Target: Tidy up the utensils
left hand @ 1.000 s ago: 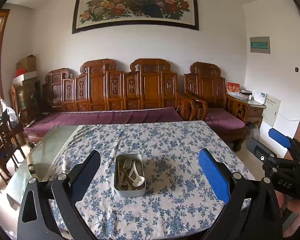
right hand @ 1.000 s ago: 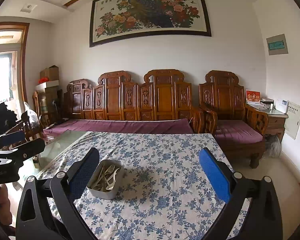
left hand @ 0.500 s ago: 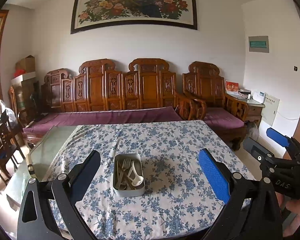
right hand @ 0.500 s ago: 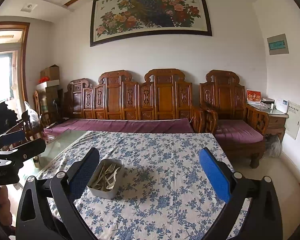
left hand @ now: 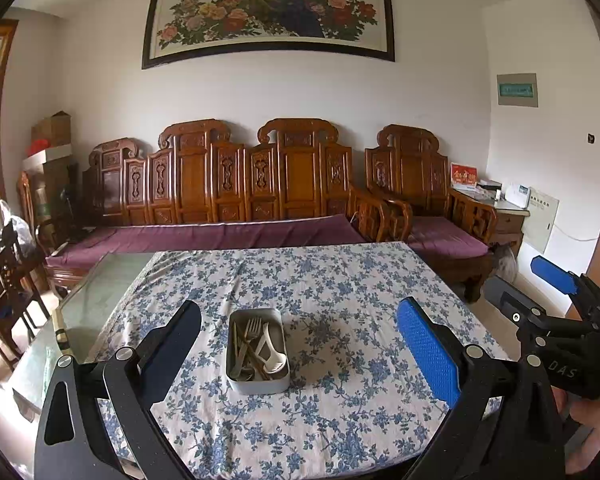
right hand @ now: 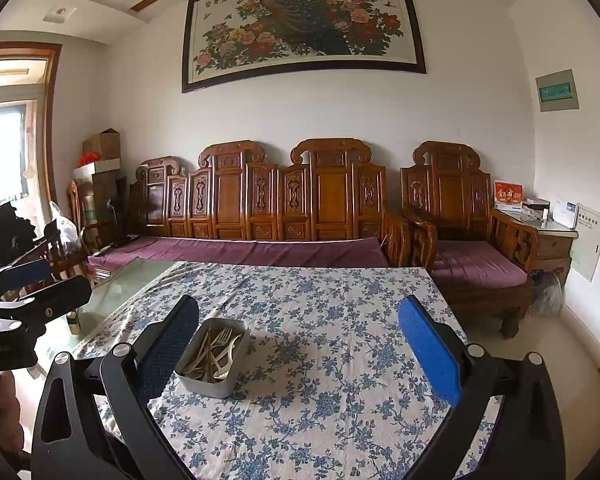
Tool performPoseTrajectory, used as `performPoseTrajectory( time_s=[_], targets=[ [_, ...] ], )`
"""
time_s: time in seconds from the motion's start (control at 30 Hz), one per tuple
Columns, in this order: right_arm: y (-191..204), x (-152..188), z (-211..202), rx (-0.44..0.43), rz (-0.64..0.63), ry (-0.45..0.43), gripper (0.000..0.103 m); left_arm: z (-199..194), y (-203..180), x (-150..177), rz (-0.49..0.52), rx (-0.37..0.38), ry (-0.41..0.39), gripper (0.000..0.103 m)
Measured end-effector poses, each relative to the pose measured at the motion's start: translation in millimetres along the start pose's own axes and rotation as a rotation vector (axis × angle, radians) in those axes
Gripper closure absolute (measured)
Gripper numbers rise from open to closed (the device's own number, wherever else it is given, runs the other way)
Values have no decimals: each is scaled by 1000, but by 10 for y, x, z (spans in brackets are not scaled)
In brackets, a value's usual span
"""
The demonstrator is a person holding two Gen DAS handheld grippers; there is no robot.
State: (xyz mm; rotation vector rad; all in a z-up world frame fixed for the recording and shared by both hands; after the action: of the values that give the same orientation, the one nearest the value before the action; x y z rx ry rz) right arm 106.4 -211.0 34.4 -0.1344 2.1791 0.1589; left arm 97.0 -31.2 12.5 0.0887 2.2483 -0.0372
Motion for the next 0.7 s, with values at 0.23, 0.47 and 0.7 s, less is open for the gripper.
performPoseTrajectory(
  time_s=[0.23,0.47,0.7],
  targets=[
    [4,3,-3,-2,-2,1,3,-11,12,1,-1,4,0,8],
    [2,6,-3,-2,-1,2,3,-27,11,-10,-1,5,-2,8],
    [12,0,-4,-3,-4,-1,2,-38,0,-35,-2,9,-5,8]
  ],
)
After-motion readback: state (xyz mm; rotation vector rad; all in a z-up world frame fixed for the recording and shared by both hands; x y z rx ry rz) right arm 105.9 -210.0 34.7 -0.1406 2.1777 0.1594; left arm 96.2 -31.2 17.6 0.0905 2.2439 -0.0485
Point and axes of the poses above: each gripper's, at about its wrist camera, not at the fingertips, and z roughly the way its jaws point, y to its left, x to its underside, the point moved 7 cm from there along z, roughly the way its jaws point, and after that the axes turned 15 degrees about y, right-handed, at the moved point
